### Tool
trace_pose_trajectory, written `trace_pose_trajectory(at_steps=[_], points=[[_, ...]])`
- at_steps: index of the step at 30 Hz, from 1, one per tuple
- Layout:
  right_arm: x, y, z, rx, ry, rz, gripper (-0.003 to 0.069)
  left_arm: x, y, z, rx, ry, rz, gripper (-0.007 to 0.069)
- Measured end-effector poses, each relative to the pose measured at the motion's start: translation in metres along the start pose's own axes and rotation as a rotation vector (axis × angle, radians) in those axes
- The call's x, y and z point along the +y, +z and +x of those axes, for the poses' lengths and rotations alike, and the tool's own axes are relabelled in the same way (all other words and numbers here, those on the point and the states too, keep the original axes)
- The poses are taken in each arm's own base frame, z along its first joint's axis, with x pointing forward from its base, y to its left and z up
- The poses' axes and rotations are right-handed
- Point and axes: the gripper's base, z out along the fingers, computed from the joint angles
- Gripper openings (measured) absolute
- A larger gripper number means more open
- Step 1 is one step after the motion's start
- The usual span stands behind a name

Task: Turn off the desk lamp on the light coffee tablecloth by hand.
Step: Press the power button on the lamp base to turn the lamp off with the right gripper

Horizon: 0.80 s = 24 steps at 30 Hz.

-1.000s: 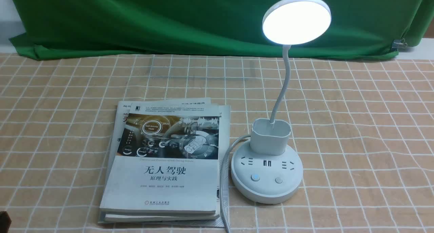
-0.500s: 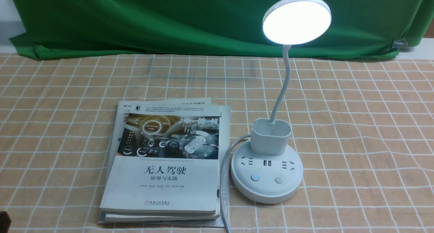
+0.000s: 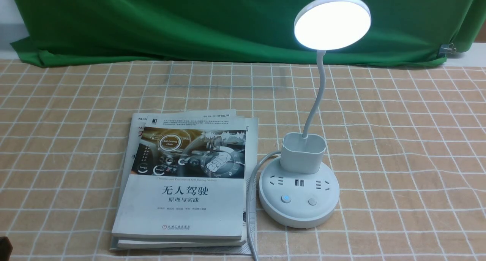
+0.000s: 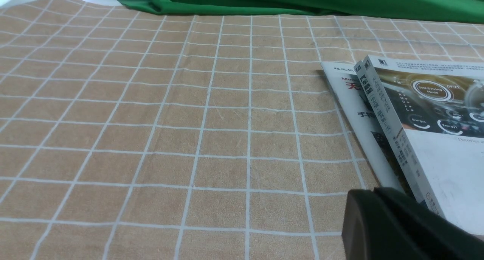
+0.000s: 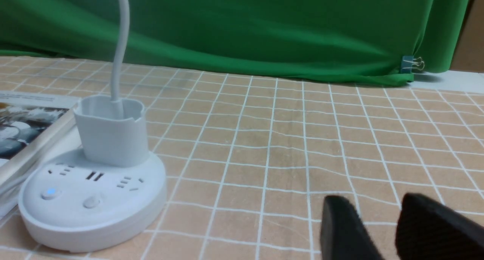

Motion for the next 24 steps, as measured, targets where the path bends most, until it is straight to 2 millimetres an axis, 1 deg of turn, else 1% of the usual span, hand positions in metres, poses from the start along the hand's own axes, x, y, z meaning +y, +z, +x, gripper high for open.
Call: trace_pose_trajectory(at_steps=[13, 17, 21, 24], points=[[0.000, 0.000, -0.001, -0.009, 0.019, -0.002, 0.0239, 0.000, 0.000, 0.000, 0.000, 0.000, 0.000, 0.0005], [0.001, 0.000, -0.008, -0.087, 0.284, -0.020, 0.0239, 0.000, 0.000, 0.000, 0.000, 0.001, 0.000, 0.0005], [-0.001, -0.002, -0.019, -0.207, 0.569, -0.046, 0.0239, 0.000, 0.000, 0.000, 0.000, 0.000, 0.000, 0.0005], [-0.002, -0.003, -0.024, -0.270, 0.692, -0.068, 0.0239, 0.000, 0.000, 0.000, 0.000, 0.000, 0.000, 0.0005]])
